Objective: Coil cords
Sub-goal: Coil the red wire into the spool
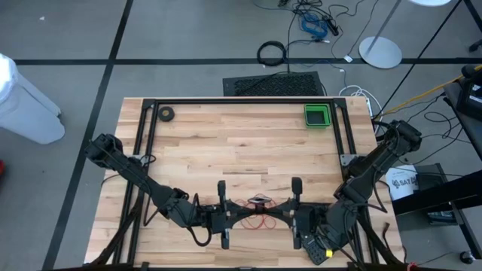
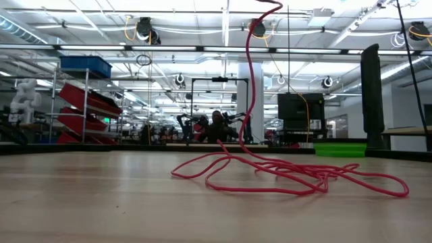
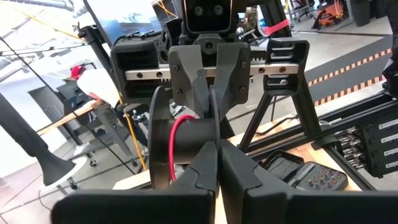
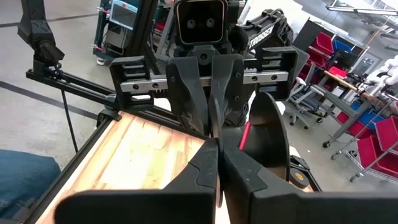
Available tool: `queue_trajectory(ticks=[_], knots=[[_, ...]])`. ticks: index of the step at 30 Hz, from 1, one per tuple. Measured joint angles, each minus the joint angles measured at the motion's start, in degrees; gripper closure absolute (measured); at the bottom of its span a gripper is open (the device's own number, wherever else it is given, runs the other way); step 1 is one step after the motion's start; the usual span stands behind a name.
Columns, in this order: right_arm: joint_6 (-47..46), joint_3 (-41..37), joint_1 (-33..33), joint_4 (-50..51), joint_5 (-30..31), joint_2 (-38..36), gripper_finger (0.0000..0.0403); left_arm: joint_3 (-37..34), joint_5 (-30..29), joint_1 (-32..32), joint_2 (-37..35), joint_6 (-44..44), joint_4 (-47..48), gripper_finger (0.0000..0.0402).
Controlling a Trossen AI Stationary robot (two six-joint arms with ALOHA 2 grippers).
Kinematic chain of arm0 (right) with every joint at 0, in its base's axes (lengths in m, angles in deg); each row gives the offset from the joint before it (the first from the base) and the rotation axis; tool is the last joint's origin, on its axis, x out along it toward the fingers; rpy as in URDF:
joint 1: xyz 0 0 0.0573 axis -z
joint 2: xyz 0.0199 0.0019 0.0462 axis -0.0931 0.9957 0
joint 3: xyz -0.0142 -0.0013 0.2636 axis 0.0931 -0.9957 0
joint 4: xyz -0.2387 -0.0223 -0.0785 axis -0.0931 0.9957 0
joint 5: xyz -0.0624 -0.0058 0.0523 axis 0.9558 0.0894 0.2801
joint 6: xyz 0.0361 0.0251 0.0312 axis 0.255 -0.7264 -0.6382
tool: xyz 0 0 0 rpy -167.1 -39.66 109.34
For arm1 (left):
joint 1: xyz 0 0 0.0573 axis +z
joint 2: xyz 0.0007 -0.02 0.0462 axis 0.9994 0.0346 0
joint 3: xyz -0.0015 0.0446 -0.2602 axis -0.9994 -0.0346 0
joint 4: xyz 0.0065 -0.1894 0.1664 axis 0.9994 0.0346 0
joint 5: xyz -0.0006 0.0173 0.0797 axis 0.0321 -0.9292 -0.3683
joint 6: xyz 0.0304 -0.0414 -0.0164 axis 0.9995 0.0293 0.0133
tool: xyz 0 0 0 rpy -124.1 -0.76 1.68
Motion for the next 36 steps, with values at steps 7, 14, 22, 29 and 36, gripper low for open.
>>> queue_trajectory(ticks=[7, 14, 22, 29, 36], knots=[[-0.3, 0.0, -1.7, -1.0, 3.2, -0.3, 0.0350, 0.0, 0.0, 0.0, 0.0, 0.0, 0.1, 0.0398], [0.0, 0.0, -3.8, -1.0, 10.4, -0.4, 0.0307, 0.0, -1.7, -1.1, -0.8, 1.6, 0.0, 0.0400], [-6.4, 0.0, -1.4, 4.5, 9.5, -0.4, 0.0291, 0.0, -10.8, -5.1, -4.8, 1.7, 0.3, 0.0401], [-17.4, 0.0, 6.1, 12.9, -4.3, 1.1, 0.0293, 0.0, -16.4, -9.4, -7.3, 4.9, 0.7, 0.0401], [-18.2, 0.0, 12.4, 9.1, -12.6, 7.0, 0.0293, 0.0, -22.1, -11.8, -8.4, 7.8, 0.5, 0.0397]])
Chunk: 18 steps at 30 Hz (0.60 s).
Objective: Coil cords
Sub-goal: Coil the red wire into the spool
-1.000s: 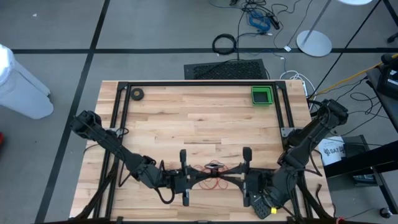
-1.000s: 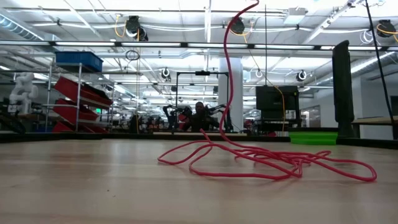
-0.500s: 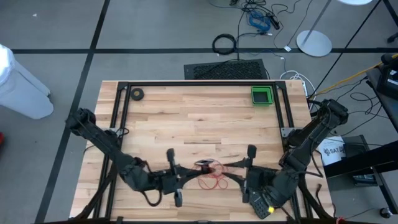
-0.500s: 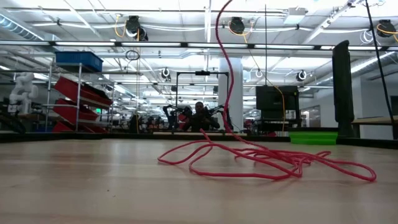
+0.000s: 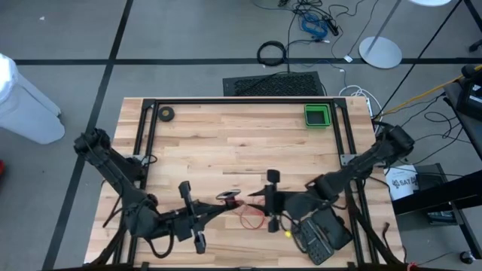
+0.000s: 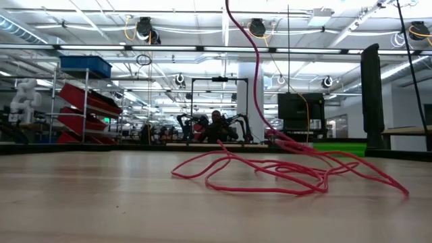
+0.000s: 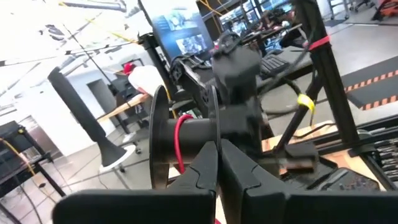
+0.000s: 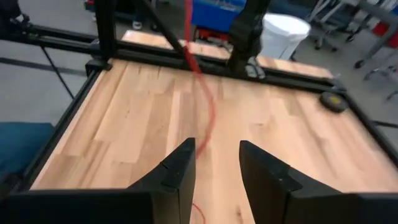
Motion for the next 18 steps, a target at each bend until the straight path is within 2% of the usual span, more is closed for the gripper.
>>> queue_trajectory(ticks=[9, 18], knots=[[0.0, 0.0, 3.6, -6.2, -9.6, 5.0, 0.0293, 0.0, -4.2, -2.7, -1.3, 2.4, -0.3, 0.0395], [0.3, 0.0, 4.3, -8.9, -10.1, 6.2, 0.0298, 0.0, -6.6, -4.1, -1.2, 4.7, -1.8, 0.0395]])
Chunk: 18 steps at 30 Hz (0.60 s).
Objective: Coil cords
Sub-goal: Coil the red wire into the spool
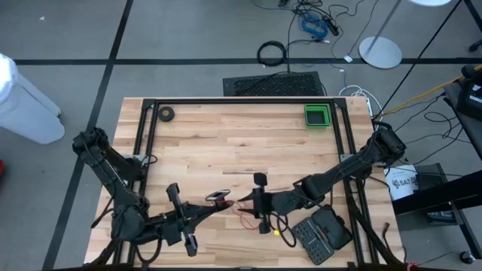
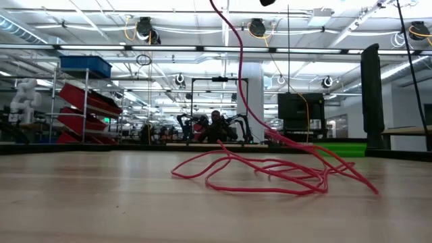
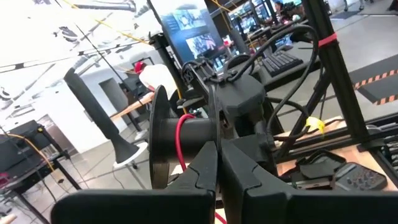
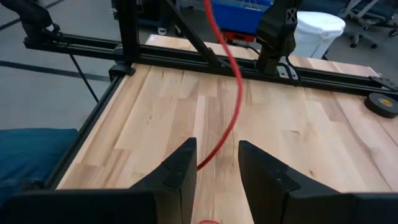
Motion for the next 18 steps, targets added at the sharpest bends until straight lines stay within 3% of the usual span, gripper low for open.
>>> queue_trajectory(ticks=[10, 15, 18], knots=[[-0.4, 0.0, 1.4, 0.1, -5.8, 1.3, 0.0348, 0.0, -0.7, 0.0, 0.0, 0.0, 0.0, 0.0394], [-1.3, 0.0, 2.5, 1.1, -6.0, 2.0, 0.0393, 0.0, -0.7, 0.0, 0.0, 0.0, 0.0, 0.0394], [-2.3, 0.0, 2.8, 2.3, -7.1, 1.7, 0.0399, 0.0, -0.7, -0.1, 0.0, 0.0, 0.0, 0.0394]])
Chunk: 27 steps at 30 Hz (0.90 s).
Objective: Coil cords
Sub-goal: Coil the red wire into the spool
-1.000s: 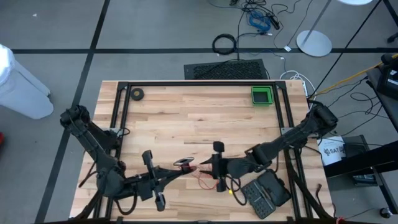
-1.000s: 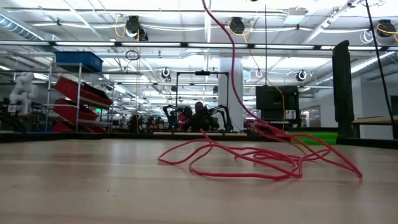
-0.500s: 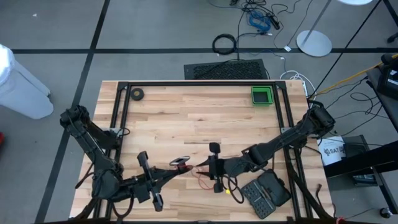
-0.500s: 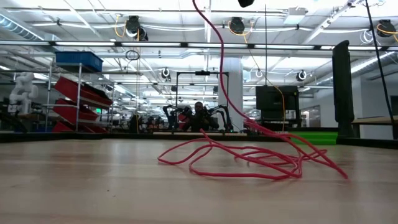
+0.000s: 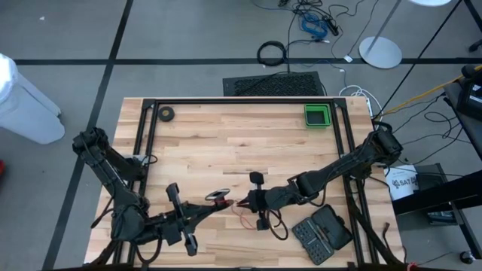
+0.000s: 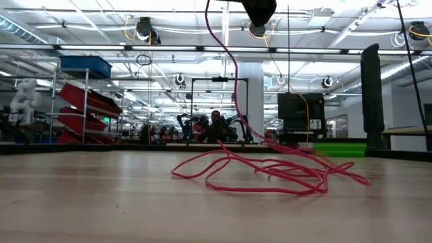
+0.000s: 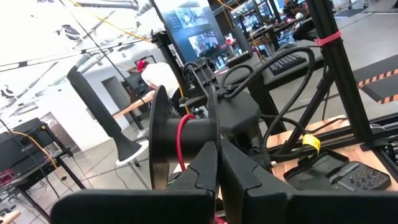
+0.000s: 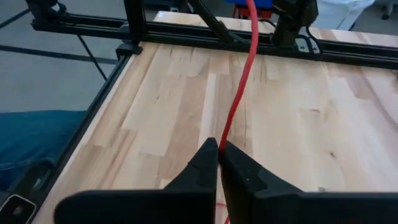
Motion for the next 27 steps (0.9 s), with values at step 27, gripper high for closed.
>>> queue_trajectory(ticks=[27], knots=[[-4.3, 0.0, -5.1, 10.6, 0.1, -9.4, 0.0403, 0.0, 0.2, -2.9, -0.1, 2.6, 8.7, 0.0394]])
